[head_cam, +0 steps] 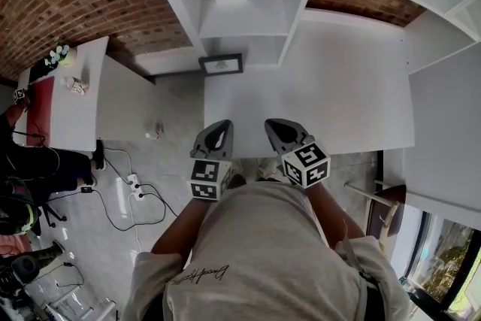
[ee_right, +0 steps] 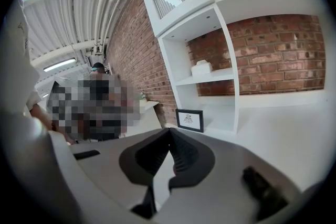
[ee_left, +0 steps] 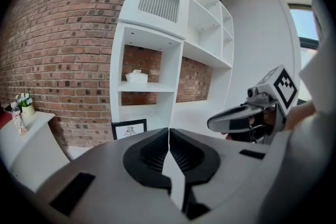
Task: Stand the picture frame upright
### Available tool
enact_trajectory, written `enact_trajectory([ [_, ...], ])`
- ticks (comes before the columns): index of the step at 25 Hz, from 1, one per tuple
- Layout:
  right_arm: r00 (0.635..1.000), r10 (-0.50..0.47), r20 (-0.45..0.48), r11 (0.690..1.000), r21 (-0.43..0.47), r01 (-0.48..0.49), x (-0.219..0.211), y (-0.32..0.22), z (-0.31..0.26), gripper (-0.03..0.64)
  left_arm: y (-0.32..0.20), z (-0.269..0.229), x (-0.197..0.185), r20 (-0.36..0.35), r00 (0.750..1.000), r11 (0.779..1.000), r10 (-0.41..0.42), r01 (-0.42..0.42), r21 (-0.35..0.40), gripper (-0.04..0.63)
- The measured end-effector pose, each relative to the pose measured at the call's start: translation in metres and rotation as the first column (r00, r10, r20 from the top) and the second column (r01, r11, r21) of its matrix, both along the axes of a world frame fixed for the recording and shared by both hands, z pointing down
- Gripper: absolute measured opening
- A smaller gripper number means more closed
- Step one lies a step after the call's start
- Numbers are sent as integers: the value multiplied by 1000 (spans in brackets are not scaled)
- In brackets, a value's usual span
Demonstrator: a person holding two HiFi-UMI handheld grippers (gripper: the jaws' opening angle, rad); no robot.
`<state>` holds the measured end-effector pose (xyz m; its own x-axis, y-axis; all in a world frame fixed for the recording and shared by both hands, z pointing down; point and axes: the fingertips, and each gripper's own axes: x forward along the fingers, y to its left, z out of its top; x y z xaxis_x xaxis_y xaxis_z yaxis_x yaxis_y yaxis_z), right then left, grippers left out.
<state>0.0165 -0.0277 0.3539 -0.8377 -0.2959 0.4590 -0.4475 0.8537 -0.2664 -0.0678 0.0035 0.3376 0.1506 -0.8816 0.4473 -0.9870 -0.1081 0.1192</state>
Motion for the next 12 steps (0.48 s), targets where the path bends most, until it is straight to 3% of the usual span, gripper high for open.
enact_trajectory([
  [5, 1000, 7, -11, 1000, 3, -7, -1, -3, 5, 28, -3, -1, 3, 21, 999, 1000, 25, -25, 10, 18],
  [12, 1000, 4, -9, 1000, 2, -4, -6, -2, 6, 28, -6, 2, 2, -6, 1000, 1000, 17, -17, -4, 18],
])
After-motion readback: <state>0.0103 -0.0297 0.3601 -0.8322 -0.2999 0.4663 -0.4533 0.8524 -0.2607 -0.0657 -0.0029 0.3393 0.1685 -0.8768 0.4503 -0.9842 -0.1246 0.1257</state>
